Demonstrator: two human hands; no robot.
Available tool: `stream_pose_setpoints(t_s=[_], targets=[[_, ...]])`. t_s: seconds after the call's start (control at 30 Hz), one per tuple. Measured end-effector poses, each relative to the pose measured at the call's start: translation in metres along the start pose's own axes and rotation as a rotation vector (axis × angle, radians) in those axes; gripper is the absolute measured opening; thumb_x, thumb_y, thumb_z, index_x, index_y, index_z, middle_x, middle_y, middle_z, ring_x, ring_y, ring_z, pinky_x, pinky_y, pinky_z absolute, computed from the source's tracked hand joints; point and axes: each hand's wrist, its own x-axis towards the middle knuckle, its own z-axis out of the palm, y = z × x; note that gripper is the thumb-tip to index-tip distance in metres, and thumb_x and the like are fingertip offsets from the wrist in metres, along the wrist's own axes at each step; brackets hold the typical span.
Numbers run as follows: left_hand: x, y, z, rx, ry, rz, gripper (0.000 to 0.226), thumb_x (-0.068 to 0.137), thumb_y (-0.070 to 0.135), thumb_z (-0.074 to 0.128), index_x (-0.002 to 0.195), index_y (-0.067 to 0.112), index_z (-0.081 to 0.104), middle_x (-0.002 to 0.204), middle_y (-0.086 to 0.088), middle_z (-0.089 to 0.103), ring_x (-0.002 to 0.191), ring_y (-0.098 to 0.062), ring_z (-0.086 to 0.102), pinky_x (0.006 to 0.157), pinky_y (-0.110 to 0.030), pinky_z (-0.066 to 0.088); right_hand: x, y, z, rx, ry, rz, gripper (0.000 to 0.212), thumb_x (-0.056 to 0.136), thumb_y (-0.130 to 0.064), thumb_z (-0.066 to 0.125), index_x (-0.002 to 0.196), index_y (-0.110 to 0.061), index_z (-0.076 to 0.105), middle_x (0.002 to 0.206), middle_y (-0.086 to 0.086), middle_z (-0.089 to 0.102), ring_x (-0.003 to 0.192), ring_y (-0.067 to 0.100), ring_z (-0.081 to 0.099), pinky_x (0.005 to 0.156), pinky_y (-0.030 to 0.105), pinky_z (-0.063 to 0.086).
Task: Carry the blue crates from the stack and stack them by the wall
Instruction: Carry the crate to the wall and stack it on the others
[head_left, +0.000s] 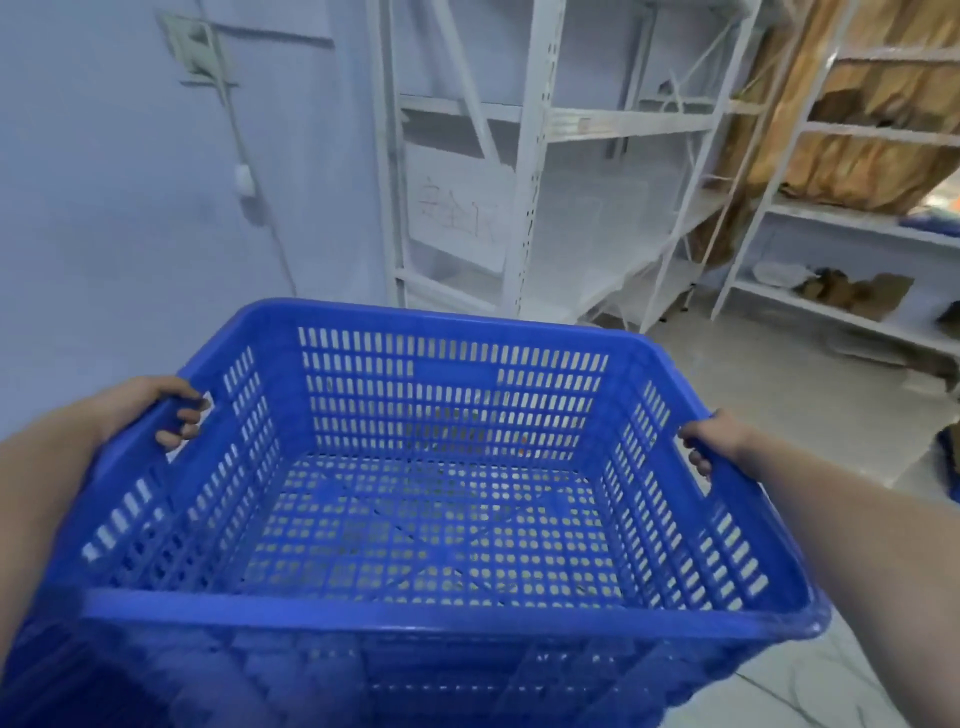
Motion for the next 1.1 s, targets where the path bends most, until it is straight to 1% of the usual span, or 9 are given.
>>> stream_pose_setpoints(t_s=[0.07, 0.13, 0.2, 0.3, 0.43, 0.6, 0.7, 0.97, 1.1], targets=[[-0.032, -0.008, -0.001, -0.001, 0.018, -0.088, 0.024, 0.095, 0.013, 0.033, 0.071, 0.014, 0.035, 0.038, 0.0, 0.036, 0.028, -0.011, 0.034, 0.027, -0.018, 0.027, 0.006, -0.011, 0.016, -0.015, -0.053, -0.044, 0.024, 0.088, 0.0, 0.047, 0.064, -0.002, 0.043, 0.033, 0.008, 0.037, 0.021, 0.016, 0.032, 0.031, 0.02, 0.032], [-0.063, -0.027, -0.02, -0.022, 0.037, -0.091, 0.027, 0.097, 0.009, 0.03, 0.071, 0.015, 0.031, 0.038, 0.001, 0.031, 0.028, -0.009, 0.026, 0.028, -0.016, 0.022, 0.01, -0.024, 0.038, -0.039, -0.11, -0.079, 0.023, 0.088, 0.0, 0.048, 0.066, -0.002, 0.043, 0.038, 0.009, 0.038, 0.021, 0.016, 0.032, 0.033, 0.02, 0.031], [-0.089, -0.045, -0.046, -0.136, 0.094, -0.097, 0.028, 0.096, 0.008, 0.03, 0.07, 0.016, 0.029, 0.038, 0.002, 0.03, 0.031, -0.008, 0.02, 0.028, -0.016, 0.02, 0.012, -0.042, 0.064, -0.054, -0.153, -0.122, 0.021, 0.087, -0.001, 0.049, 0.068, -0.001, 0.044, 0.045, 0.012, 0.04, 0.024, 0.017, 0.033, 0.038, 0.023, 0.032], [-0.125, -0.075, -0.09, -0.199, 0.192, -0.107, 0.029, 0.096, 0.006, 0.029, 0.07, 0.017, 0.028, 0.038, 0.002, 0.029, 0.027, -0.008, 0.027, 0.03, -0.016, 0.018, 0.006, -0.076, 0.112, -0.094, -0.223, -0.205, 0.021, 0.085, -0.002, 0.051, 0.065, 0.002, 0.046, 0.044, 0.014, 0.041, 0.025, 0.019, 0.034, 0.039, 0.024, 0.034], [-0.174, -0.111, -0.147, -0.251, 0.33, -0.155, 0.029, 0.097, 0.006, 0.029, 0.069, 0.016, 0.028, 0.036, 0.001, 0.029, 0.025, -0.01, 0.028, 0.029, -0.017, 0.018, -0.016, -0.115, 0.182, -0.13, -0.353, -0.303, 0.031, 0.082, 0.001, 0.049, 0.05, 0.002, 0.046, 0.035, 0.013, 0.042, 0.023, 0.02, 0.036, 0.032, 0.019, 0.036], [-0.228, -0.171, -0.229, -0.298, 0.482, -0.192, 0.03, 0.096, 0.008, 0.033, 0.067, 0.015, 0.029, 0.038, 0.0, 0.03, 0.027, -0.012, 0.028, 0.028, -0.017, 0.024, -0.055, -0.171, 0.289, -0.208, -0.457, -0.384, 0.036, 0.082, -0.001, 0.051, 0.046, 0.001, 0.049, 0.03, 0.01, 0.046, 0.025, 0.018, 0.042, 0.041, 0.023, 0.04], [-0.254, -0.208, -0.282, -0.329, 0.571, -0.23, 0.031, 0.095, 0.008, 0.033, 0.065, 0.015, 0.028, 0.037, -0.001, 0.029, 0.026, -0.012, 0.027, 0.027, -0.015, 0.024, -0.08, -0.201, 0.361, -0.241, -0.503, -0.432, 0.026, 0.082, 0.001, 0.055, 0.056, 0.003, 0.049, 0.031, 0.01, 0.045, 0.023, 0.018, 0.04, 0.033, 0.019, 0.036], [-0.278, -0.286, -0.387, -0.396, 0.717, -0.29, 0.032, 0.096, 0.008, 0.032, 0.064, 0.014, 0.029, 0.035, 0.001, 0.029, 0.025, -0.01, 0.027, 0.029, -0.013, 0.024, -0.135, -0.25, 0.515, -0.3, -0.545, -0.447, 0.011, 0.085, 0.002, 0.059, 0.084, 0.011, 0.051, 0.047, 0.015, 0.047, 0.03, 0.02, 0.039, 0.034, 0.024, 0.037], [-0.267, -0.32, -0.414, -0.411, 0.743, -0.36, 0.033, 0.096, 0.011, 0.034, 0.064, 0.014, 0.03, 0.035, 0.0, 0.03, 0.023, -0.012, 0.029, 0.029, -0.014, 0.025, -0.141, -0.256, 0.558, -0.344, -0.52, -0.408, 0.012, 0.084, 0.002, 0.06, 0.082, 0.012, 0.053, 0.043, 0.014, 0.05, 0.036, 0.023, 0.045, 0.042, 0.031, 0.042]])
